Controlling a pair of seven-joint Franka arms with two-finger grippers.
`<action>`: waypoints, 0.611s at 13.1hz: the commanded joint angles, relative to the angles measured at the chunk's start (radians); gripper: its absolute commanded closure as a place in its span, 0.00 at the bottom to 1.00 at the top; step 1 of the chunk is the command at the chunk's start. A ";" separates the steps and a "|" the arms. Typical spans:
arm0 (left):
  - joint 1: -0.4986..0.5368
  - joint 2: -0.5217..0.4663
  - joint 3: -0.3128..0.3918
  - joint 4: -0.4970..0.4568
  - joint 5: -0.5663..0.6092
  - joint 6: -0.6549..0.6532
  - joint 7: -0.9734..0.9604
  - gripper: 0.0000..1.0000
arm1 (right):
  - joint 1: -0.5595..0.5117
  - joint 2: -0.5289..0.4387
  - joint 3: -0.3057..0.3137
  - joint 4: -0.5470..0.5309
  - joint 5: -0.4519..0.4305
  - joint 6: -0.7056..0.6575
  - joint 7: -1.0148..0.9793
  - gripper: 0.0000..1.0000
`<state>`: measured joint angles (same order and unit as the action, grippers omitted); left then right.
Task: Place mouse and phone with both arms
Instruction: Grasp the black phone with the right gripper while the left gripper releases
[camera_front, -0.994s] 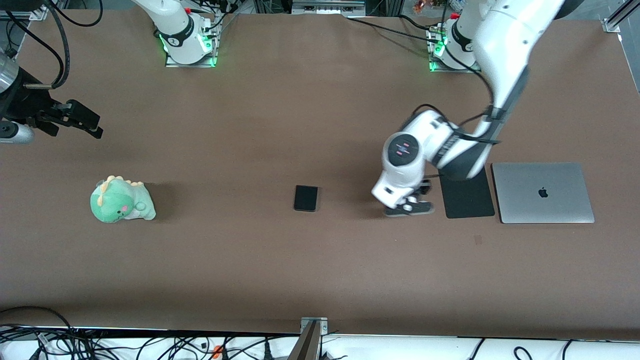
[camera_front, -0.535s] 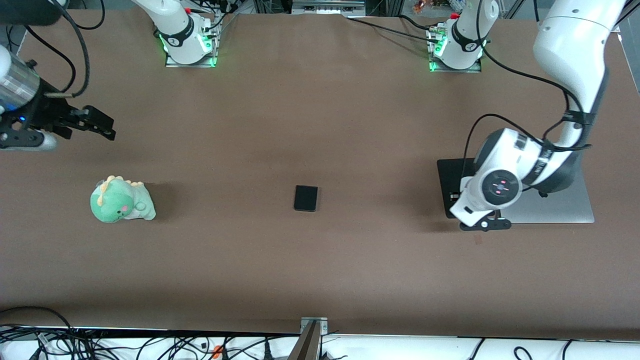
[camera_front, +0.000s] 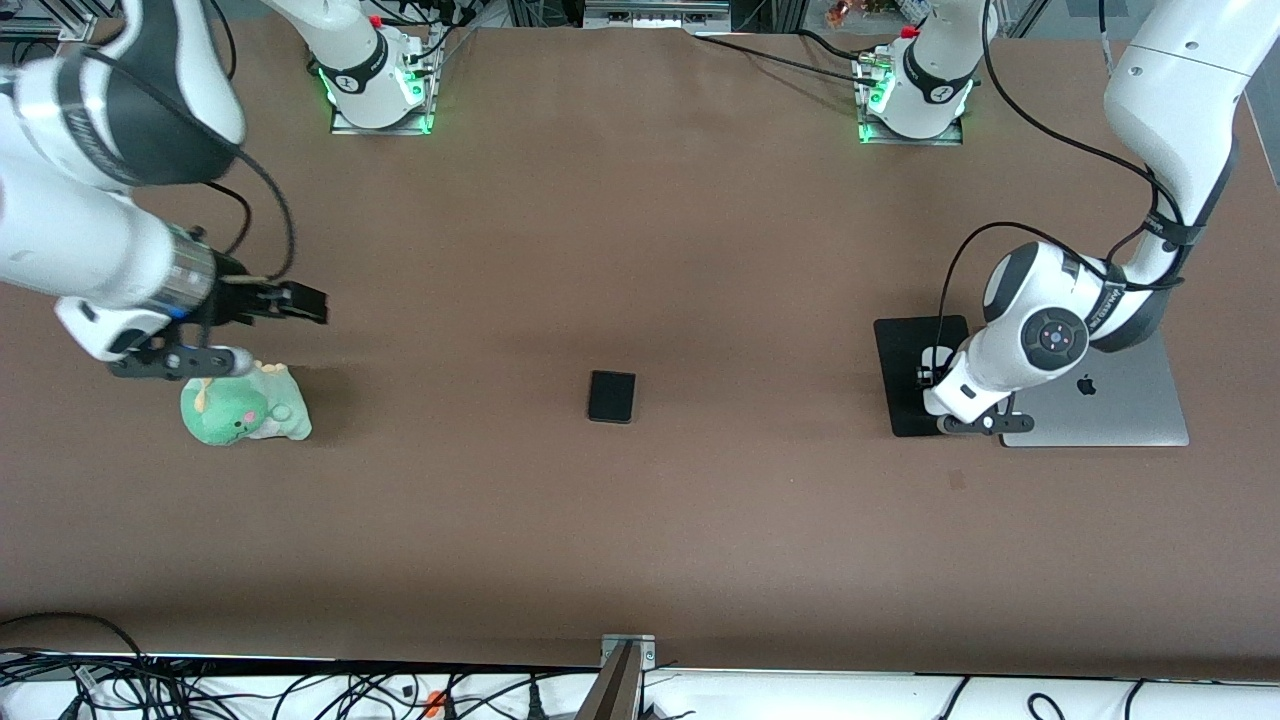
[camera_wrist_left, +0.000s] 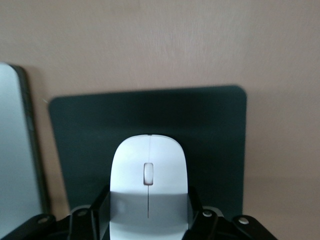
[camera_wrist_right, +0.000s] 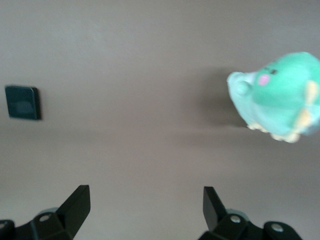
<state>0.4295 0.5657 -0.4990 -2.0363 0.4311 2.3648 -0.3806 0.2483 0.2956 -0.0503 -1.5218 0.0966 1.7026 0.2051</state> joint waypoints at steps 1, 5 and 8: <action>0.034 -0.058 -0.018 -0.070 -0.002 0.039 0.019 0.08 | 0.106 0.088 -0.003 0.018 0.009 0.116 0.204 0.00; 0.028 -0.085 -0.026 -0.045 -0.002 -0.004 0.014 0.00 | 0.229 0.218 -0.003 0.020 0.011 0.296 0.426 0.00; 0.023 -0.161 -0.087 0.075 -0.003 -0.228 0.014 0.00 | 0.330 0.331 -0.003 0.026 0.023 0.452 0.542 0.00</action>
<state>0.4473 0.4825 -0.5384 -2.0310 0.4312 2.3025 -0.3795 0.5180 0.5594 -0.0435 -1.5212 0.1042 2.0876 0.6845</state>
